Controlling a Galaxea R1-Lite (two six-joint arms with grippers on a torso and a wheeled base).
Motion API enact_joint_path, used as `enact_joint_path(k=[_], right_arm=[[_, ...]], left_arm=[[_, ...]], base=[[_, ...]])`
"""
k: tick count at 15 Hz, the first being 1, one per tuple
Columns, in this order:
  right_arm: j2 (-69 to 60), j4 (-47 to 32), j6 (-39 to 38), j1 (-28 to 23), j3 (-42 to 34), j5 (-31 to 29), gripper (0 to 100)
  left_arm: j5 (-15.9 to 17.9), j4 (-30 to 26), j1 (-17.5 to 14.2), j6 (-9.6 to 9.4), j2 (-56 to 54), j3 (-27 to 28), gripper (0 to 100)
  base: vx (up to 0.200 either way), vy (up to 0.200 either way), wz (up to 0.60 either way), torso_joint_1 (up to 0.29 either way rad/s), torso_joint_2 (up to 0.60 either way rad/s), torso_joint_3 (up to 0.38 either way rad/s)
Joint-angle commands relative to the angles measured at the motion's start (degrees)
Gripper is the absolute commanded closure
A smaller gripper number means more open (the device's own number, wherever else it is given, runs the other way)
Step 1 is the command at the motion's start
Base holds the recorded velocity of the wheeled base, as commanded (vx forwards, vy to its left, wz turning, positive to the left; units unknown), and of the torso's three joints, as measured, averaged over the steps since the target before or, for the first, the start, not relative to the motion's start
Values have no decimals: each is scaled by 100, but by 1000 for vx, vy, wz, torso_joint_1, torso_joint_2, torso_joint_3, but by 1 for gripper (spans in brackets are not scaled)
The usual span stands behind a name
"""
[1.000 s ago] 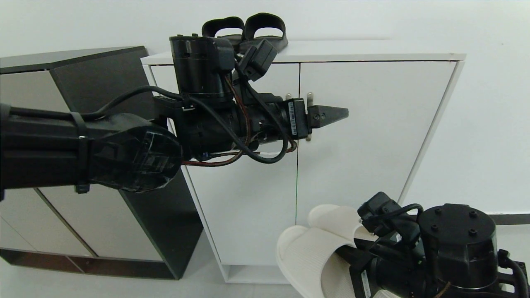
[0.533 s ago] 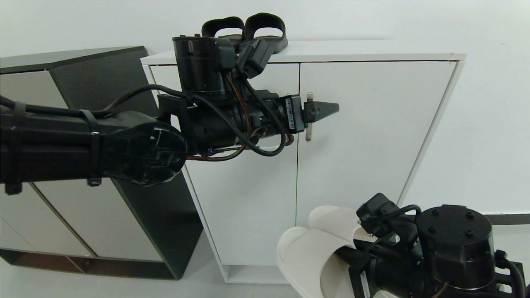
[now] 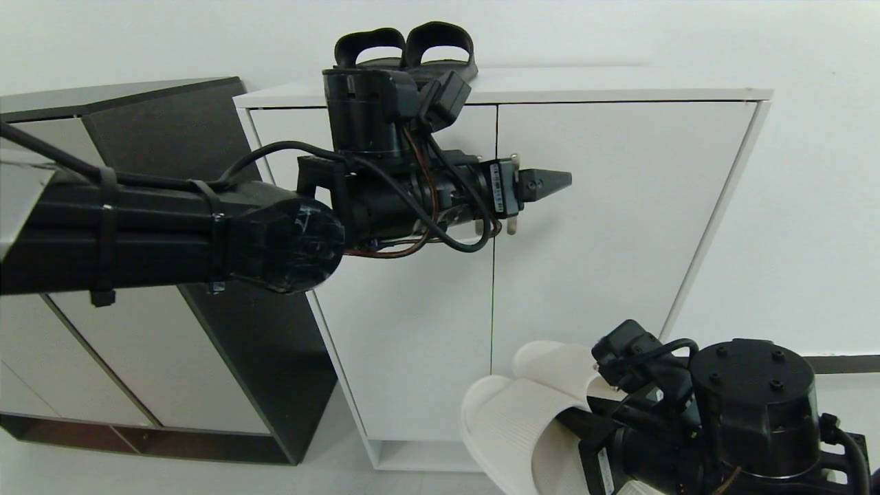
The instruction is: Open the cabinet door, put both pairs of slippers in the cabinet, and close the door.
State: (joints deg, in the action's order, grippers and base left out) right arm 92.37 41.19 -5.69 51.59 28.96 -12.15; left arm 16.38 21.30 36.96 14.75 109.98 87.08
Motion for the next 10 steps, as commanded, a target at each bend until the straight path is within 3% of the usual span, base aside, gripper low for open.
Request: enact_joint_path(k=[1, 6, 7, 10], right_arm=[[9, 3, -2, 9, 4, -6, 100], [0, 3, 7, 9, -14, 3, 100], [-26, 3, -2, 9, -14, 11, 100], [-123, -15, 7, 9, -128, 231, 100]], left_arm=[[-12, -12, -14, 2, 137, 108, 0], [-12, -12, 13, 2, 199, 178, 0], [-12, -12, 13, 2, 199, 196, 100], [-12, -12, 13, 2, 102, 134, 100]], base=[[0, 0, 0, 0, 0, 0], [0, 0, 0, 0, 0, 0], [0, 0, 0, 0, 0, 0], [0, 0, 0, 0, 0, 0]])
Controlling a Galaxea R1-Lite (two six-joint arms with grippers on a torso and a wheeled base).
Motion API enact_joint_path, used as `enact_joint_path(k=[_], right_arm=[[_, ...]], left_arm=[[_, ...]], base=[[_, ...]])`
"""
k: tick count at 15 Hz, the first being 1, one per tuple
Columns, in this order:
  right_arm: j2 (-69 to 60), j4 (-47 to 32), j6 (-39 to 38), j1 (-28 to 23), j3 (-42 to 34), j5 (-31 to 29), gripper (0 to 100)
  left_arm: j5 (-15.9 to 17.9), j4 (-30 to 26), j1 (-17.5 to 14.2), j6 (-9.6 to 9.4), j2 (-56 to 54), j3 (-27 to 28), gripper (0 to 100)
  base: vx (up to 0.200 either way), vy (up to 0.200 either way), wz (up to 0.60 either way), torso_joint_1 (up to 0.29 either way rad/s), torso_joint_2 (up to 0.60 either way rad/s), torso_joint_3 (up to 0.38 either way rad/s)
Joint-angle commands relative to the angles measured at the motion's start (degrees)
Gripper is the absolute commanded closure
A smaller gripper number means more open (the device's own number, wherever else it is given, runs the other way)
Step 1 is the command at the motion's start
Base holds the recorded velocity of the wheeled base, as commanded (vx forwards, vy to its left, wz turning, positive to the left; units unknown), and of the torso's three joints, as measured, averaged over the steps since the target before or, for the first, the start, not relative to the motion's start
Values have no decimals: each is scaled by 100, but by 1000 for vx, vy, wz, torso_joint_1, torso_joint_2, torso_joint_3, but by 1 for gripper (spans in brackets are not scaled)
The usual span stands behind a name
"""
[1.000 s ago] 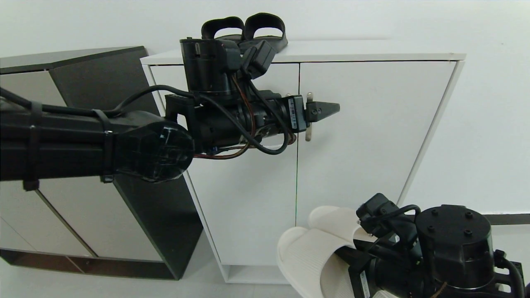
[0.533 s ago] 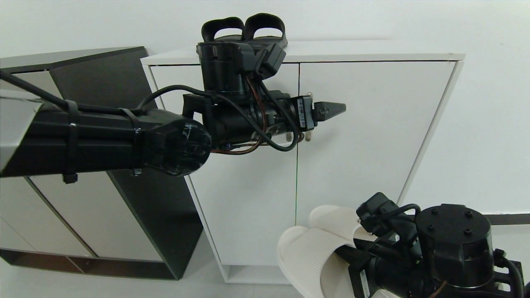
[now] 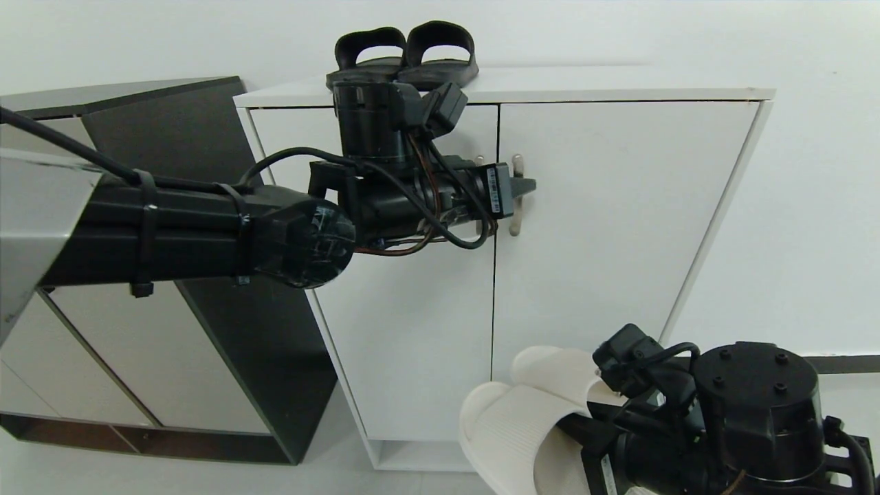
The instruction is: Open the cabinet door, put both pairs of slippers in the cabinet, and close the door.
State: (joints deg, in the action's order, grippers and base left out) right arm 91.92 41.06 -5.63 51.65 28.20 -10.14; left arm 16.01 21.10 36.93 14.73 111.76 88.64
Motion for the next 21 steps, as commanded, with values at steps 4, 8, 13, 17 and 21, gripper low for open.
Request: enact_joint_path(k=[4, 8, 13, 17, 21], right_arm=[[-341, -1, 141, 12, -297, 592, 100], [-578, -1, 423, 12, -587, 1076, 100], [-737, -1, 660, 29, -754, 1375, 100], [-842, -1, 677, 29, -833, 1638, 100], [-842, 7, 677, 29, -833, 1638, 100]], left_arm=[[87, 34, 183, -49, -621, -681, 100], [87, 272, 386, -84, -1201, -1437, 100], [96, 333, 403, -93, -2062, -2316, 100], [342, 650, 87, -93, -1886, -2325, 100], [438, 1361, -309, -58, -1183, -1991, 100]], base=[[0, 0, 0, 0, 0, 0], [0, 0, 0, 0, 0, 0], [0, 0, 0, 0, 0, 0], [0, 0, 0, 0, 0, 0], [0, 0, 0, 0, 0, 0]])
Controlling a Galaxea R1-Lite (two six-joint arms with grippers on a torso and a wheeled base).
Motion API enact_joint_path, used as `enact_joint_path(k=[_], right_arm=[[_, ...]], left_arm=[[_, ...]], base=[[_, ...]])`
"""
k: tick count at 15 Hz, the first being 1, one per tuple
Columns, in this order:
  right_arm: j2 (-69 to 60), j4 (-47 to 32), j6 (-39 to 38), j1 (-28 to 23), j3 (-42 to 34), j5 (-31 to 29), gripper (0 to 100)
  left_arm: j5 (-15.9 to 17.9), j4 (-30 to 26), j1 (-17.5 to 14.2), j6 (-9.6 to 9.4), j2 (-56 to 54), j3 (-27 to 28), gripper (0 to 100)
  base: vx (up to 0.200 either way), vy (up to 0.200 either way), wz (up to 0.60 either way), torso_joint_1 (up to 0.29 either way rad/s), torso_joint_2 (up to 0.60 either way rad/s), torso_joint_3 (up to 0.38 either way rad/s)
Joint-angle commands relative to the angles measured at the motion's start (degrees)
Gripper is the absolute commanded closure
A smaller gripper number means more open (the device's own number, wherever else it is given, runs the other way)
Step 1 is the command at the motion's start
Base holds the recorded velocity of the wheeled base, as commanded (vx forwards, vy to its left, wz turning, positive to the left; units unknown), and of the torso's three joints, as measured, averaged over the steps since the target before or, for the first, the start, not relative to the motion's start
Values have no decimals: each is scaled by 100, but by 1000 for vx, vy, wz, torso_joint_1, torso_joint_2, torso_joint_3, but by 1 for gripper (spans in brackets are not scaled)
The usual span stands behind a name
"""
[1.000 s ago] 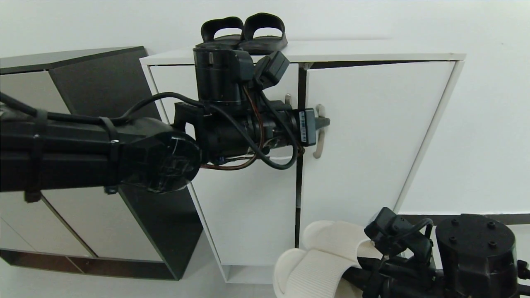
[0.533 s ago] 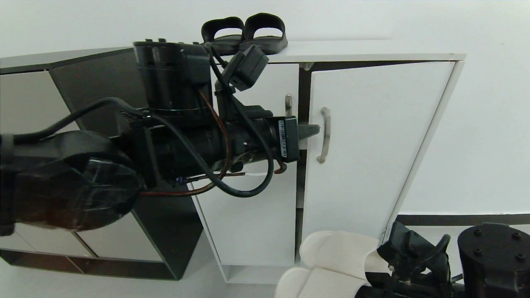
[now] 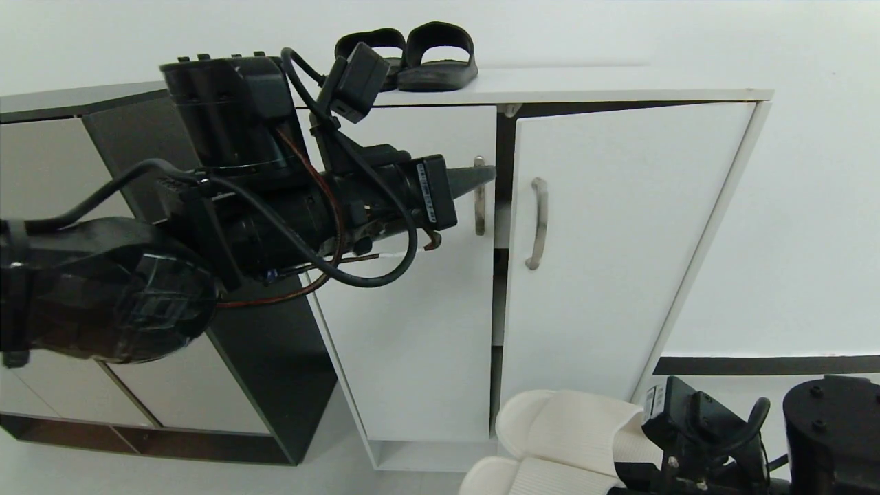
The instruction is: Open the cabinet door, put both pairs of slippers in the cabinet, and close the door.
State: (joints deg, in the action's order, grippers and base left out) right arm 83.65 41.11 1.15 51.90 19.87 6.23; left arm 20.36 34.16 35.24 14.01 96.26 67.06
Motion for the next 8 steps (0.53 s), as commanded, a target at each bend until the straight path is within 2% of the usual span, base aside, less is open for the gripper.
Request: enact_joint_path(k=[1, 3, 6, 8], right_arm=[[-16, 3, 35, 5, 8, 1, 100], [-16, 3, 70, 5, -1, 1, 100], [-16, 3, 79, 31, -1, 1, 100], [-42, -24, 70, 128, -36, 1, 100]], left_arm=[[3, 30, -167, 23, 438, 281, 100], [3, -14, -176, 137, 587, 563, 100], [3, -498, -167, 137, 781, 1002, 100], [-6, -612, -158, 137, 895, 1213, 100]], base=[[0, 0, 0, 0, 0, 0], [0, 0, 0, 0, 0, 0], [0, 0, 0, 0, 0, 0], [0, 0, 0, 0, 0, 0]])
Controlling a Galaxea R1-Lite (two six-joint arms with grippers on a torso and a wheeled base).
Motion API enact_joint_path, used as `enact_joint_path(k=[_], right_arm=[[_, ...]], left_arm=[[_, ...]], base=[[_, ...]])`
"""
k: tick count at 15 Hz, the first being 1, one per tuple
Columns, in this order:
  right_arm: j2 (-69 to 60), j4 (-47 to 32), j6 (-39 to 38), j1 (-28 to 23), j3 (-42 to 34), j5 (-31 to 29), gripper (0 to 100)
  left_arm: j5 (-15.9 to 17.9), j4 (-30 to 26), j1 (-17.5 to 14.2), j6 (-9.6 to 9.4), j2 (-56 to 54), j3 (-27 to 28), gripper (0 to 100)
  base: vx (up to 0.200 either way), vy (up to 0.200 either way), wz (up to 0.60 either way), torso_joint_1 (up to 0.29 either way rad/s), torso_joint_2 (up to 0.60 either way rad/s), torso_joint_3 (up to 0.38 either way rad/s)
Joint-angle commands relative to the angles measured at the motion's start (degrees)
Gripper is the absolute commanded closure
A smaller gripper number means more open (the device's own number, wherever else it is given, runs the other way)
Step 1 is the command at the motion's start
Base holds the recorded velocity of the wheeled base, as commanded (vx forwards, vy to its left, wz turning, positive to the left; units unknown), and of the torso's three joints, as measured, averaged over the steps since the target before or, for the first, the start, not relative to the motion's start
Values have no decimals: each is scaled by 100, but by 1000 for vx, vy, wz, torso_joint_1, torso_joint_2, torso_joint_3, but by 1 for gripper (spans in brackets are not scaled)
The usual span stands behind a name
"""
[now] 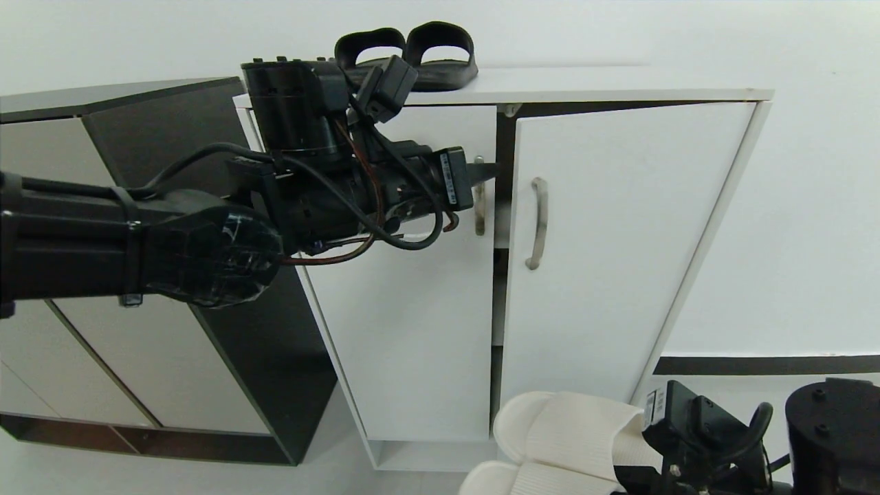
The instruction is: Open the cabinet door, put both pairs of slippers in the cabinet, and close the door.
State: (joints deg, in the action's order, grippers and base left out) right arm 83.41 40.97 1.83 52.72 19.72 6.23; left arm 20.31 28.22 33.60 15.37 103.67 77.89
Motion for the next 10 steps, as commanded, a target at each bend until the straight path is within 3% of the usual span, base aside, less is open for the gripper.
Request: enact_joint_path(k=[1, 8, 10], right_arm=[[-18, -10, 2, 98, -65, 1, 100], [53, -10, -7, 212, -92, 10, 100], [70, -10, -25, 484, -179, -16, 100]], left_arm=[[-1, -27, 15, 1, 224, 218, 100], [-1, -36, 121, 1, 672, 719, 100], [-36, -10, 253, -8, 716, 684, 100]], base=[[0, 0, 0, 0, 0, 0], [0, 0, 0, 0, 0, 0], [-200, 0, 0, 2, 2, 5]])
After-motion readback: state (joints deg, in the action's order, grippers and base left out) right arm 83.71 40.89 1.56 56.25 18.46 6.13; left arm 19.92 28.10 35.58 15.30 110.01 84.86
